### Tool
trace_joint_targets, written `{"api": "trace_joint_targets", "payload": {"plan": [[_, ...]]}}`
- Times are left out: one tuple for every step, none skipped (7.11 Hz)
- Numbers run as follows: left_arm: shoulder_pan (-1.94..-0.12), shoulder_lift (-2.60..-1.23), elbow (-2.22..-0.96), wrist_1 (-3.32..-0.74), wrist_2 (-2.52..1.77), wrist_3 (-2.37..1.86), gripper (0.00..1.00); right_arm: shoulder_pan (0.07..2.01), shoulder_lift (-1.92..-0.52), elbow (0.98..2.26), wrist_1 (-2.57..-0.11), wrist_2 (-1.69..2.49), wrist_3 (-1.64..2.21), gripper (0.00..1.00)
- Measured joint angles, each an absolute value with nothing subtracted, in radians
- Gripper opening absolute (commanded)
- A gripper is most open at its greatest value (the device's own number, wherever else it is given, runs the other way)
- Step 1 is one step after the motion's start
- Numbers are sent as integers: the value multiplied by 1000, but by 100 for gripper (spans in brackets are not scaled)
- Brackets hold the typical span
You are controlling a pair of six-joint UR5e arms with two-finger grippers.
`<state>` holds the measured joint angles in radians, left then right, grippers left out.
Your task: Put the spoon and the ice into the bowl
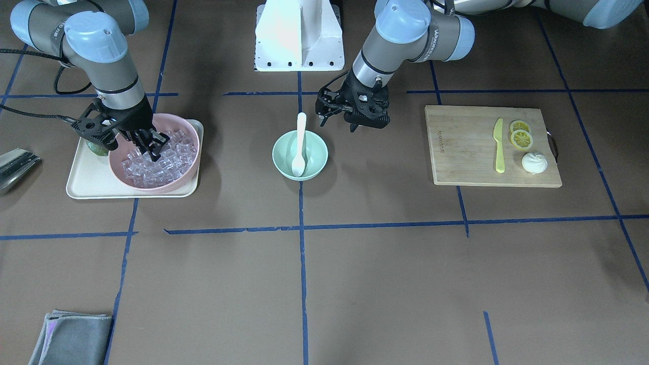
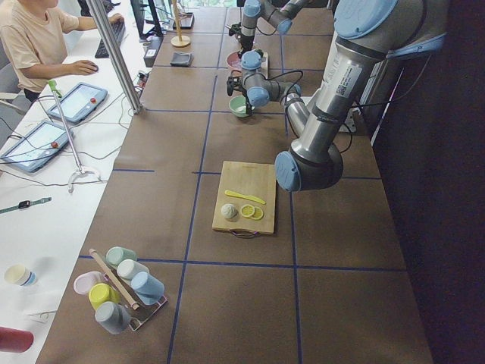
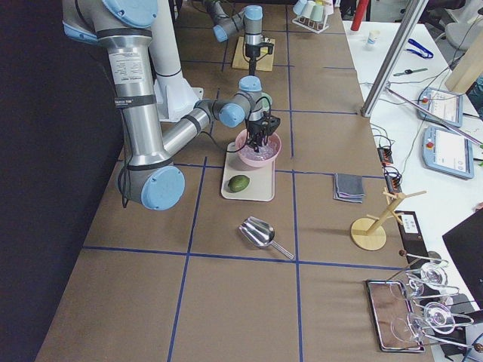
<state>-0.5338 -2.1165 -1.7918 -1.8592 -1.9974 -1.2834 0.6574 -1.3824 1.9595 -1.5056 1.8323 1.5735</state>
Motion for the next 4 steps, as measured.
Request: {"api": "trace_joint_targets", "payload": {"plan": [[-534,-2114,-1794,-1859,-1995,-1283,81,664,-1360,1981,-1544,1834,1572,0],[-534,-2112,-1798,-1859,-1995,-1283,84,655,-1274,2009,-1636,1834,1573,0],[-537,-2110,-1811,-1859,-1994,-1283,100,632,-1147,2020,-1746,1829,1583,0],[-542,-2095,-1836,-1858,-1994,-1281,100,598,-1066,2020,-1780,1825,1608,0]]}}
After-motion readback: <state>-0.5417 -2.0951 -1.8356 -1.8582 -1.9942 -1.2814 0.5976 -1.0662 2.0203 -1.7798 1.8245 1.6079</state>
